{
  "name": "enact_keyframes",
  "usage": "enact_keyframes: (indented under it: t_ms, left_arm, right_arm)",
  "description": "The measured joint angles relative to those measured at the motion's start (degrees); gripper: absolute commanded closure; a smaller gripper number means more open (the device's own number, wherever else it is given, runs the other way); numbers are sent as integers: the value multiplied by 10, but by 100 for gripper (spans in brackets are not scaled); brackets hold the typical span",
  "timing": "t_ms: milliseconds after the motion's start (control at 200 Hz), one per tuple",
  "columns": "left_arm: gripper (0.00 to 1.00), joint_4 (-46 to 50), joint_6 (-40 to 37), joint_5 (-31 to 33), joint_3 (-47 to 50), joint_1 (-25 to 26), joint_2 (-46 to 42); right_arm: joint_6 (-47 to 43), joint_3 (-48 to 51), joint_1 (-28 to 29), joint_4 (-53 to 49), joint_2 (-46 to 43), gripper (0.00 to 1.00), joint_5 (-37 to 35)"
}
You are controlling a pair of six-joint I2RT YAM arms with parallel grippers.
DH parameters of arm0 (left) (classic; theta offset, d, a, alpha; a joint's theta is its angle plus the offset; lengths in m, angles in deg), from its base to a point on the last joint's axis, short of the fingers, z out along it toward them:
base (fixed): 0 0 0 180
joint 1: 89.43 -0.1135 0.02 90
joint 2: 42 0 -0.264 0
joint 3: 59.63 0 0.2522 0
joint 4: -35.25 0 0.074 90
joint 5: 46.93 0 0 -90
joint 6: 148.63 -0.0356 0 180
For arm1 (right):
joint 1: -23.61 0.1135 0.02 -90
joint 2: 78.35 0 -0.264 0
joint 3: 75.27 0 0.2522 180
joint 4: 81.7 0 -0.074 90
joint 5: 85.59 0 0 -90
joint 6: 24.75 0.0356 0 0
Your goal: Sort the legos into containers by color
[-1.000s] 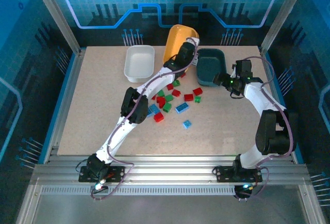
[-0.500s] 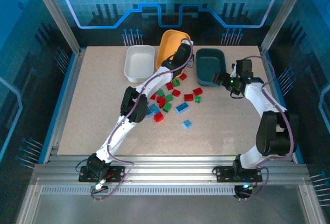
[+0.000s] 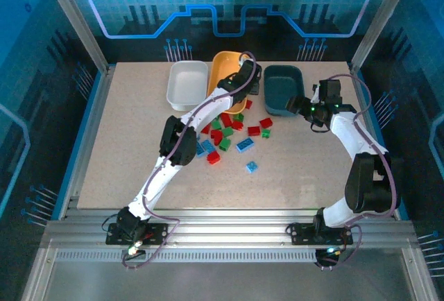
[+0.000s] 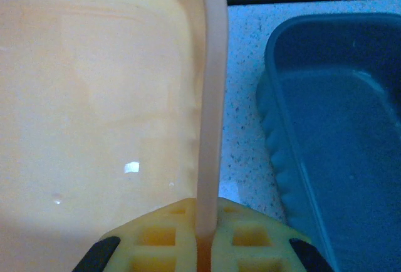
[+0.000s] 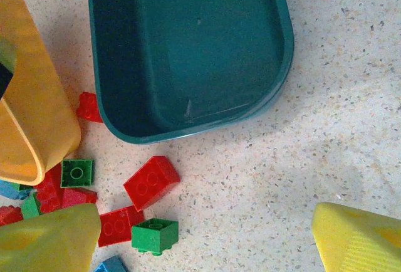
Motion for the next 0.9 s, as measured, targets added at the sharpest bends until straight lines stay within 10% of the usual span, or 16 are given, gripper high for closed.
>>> enact_keyframes:
  t_ms: [110, 290, 735, 900]
  left_arm:
    - [100, 11, 10, 0, 0, -3, 0]
    - [73, 21, 26, -9, 0, -10, 0]
    - [58, 31, 56, -43, 0, -31, 3]
    - [54, 34, 49, -77, 15, -29, -21]
  right_arm:
    - [-2, -1, 0, -2, 0, 11, 0]
    - [-2, -7, 0, -8, 0, 11, 0]
    - [-10, -22, 0, -27, 5, 11, -11]
    - [-31, -86, 18, -46, 52, 42, -40]
